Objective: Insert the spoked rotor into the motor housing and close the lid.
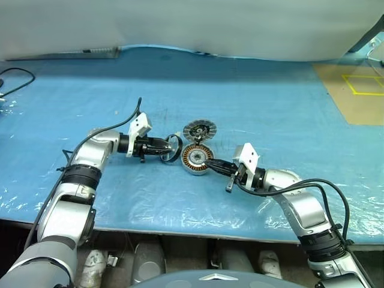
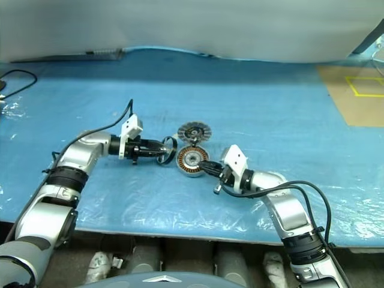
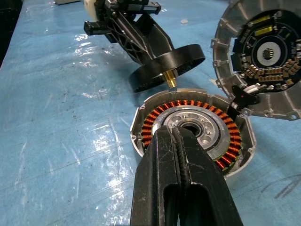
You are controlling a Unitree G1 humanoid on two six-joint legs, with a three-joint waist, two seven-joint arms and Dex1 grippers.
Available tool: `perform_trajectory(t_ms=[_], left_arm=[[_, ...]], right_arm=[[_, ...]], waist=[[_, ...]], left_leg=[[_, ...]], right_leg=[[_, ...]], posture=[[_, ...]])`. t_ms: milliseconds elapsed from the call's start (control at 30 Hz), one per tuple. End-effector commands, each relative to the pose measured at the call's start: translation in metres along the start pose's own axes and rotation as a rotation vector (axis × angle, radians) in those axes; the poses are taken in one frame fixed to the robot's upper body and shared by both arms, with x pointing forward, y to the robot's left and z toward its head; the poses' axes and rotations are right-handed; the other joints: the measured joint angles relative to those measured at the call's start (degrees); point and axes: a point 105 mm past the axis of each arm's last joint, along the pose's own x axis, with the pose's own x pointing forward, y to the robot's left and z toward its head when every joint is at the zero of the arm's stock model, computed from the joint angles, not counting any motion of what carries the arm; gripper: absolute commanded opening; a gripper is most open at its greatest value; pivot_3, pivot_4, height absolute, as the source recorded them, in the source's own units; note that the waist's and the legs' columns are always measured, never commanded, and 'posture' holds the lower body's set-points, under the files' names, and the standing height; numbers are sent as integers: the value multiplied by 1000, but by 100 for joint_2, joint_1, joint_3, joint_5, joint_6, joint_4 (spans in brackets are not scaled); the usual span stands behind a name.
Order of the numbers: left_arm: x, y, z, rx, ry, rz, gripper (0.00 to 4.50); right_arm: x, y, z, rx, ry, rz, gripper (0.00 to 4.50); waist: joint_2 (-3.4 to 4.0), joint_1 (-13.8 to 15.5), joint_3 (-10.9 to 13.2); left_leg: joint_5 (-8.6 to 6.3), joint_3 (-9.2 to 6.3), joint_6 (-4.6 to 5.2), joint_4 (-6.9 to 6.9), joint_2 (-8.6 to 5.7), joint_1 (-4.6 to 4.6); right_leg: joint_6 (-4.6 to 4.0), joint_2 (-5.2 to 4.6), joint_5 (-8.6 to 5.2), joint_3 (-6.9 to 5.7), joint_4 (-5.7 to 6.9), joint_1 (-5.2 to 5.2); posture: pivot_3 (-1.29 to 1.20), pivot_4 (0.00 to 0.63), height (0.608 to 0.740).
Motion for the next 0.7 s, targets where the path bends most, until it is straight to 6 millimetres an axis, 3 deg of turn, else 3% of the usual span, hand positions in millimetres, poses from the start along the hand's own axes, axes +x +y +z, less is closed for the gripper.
perform_trajectory(t_ms=[33,267,467,700], left_arm=[[-17,-6,21,63,-51,-34,1303],[-18,-28,42,123,-53,-156,1303],[8,-42,51,171,-41,-256,1303],[42,-39,54,212,-9,-275,1303]], right_arm=[[-5,-6,9,-27,-71,-41,0],[-13,-8,-5,-28,-71,-85,0],[-20,-7,-21,2,-43,-126,0],[-25,-4,-22,1,-51,-148,0]], waist=[[0,-8,0],[0,11,0],[0,2,0],[0,-9,0]], left_leg=[[0,0,0,-1,-1,0],[-1,0,-1,-1,-2,-6],[-1,1,-1,0,-2,-5],[6,1,11,0,-3,-6]], right_leg=[[0,0,0,0,0,0],[-1,-3,-1,-2,-5,-1],[-1,-2,-1,-1,-5,-1],[-1,-2,0,0,-6,-1]], posture=[[0,150,740],[0,150,740],[0,150,740],[0,150,740]])
